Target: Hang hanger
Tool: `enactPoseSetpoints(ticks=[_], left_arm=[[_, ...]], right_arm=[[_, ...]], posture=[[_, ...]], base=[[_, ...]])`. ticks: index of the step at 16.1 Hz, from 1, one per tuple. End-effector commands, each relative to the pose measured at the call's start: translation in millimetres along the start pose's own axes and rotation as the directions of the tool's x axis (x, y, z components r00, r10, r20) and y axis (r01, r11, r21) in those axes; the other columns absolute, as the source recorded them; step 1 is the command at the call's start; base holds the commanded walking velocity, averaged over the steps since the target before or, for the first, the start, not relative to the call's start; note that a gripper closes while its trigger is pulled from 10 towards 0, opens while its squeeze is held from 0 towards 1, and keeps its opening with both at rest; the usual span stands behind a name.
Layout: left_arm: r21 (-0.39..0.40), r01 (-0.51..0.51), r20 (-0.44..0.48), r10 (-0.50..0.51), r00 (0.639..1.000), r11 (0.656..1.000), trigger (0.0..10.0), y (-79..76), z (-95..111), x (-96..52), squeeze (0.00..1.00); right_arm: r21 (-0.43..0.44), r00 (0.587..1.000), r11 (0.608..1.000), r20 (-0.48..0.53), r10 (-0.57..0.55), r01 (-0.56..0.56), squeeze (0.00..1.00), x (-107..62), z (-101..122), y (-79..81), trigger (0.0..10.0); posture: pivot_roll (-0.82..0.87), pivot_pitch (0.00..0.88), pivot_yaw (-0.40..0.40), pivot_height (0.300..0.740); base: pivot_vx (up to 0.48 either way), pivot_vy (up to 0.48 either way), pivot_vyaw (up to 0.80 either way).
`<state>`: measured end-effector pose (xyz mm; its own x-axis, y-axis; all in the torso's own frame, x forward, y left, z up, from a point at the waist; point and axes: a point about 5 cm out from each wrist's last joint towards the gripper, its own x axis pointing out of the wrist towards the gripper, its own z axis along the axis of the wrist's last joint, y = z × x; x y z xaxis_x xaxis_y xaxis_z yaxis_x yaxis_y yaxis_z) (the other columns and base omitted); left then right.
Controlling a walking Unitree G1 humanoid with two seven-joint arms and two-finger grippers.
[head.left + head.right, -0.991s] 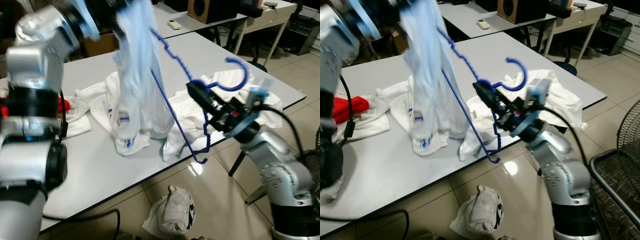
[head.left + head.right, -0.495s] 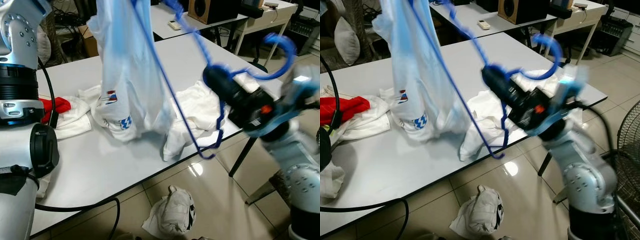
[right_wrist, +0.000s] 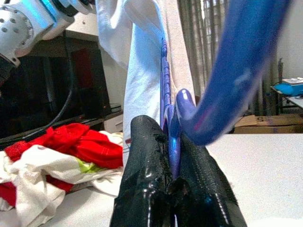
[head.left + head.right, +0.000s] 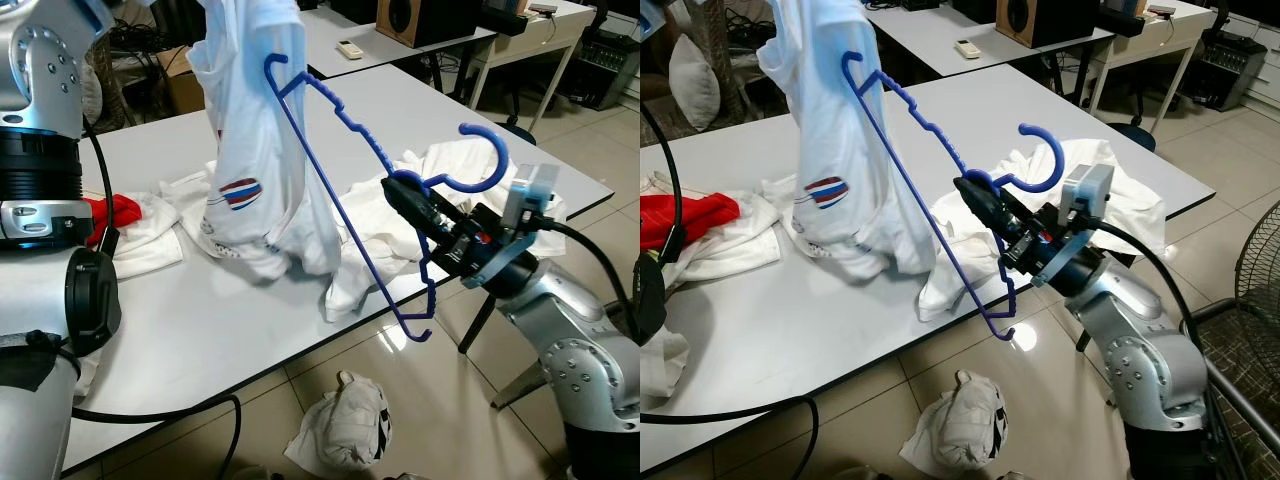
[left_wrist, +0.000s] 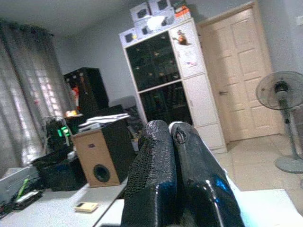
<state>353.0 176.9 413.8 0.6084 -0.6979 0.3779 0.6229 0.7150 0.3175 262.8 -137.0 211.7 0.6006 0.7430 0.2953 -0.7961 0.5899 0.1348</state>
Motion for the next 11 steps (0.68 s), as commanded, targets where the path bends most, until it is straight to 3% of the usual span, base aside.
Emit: enactPoseSetpoints(ticks=[1, 4, 6, 9, 11], left_arm=[[0.003, 0.031, 0.000, -0.031, 1.000, 1.000, 0.0, -4.9, 3, 1.7, 0.00], [-0.006, 0.029, -0.049, -0.029, 0.998, 1.000, 0.0, -9.5, -8, 2.4, 0.00], [0.003, 0.028, -0.084, -0.028, 0.996, 1.000, 0.0, -11.5, -14, 1.3, 0.00], [0.053, -0.035, -0.155, 0.042, 0.987, 0.998, 0.0, -3.4, -24, -4.7, 0.00], [0.025, -0.033, -0.202, 0.037, 0.979, 0.999, 0.0, -5.5, -35, -9.8, 0.00]], right_arm=[[-0.022, 1.000, 1.000, 0.022, 0.017, -0.016, 0.00, 7.3, 4, 1.1, 10.0], [-0.032, 0.997, 0.998, 0.048, 0.057, -0.056, 0.00, 20.2, 9, 1.5, 10.0], [-0.047, 0.997, 0.999, 0.079, 0.027, -0.023, 0.00, 28.8, 14, -4.4, 10.0], [-0.060, 0.996, 0.998, 0.082, 0.039, -0.034, 0.00, 30.8, 15, -1.8, 10.0], [-0.077, 0.996, 0.997, 0.079, 0.038, -0.032, 0.00, 29.4, 15, 0.7, 10.0]], posture=[[-0.08, 0.000, 0.078, 0.740], [-0.08, 0.000, 0.074, 0.740], [-0.08, 0.000, 0.070, 0.740], [-0.08, 0.000, 0.066, 0.740], [-0.08, 0.000, 0.067, 0.740]], base=[[0.000, 0.000, 0.00], [0.000, 0.000, 0.00], [0.000, 0.000, 0.00], [0.000, 0.000, 0.00], [0.000, 0.000, 0.00]])
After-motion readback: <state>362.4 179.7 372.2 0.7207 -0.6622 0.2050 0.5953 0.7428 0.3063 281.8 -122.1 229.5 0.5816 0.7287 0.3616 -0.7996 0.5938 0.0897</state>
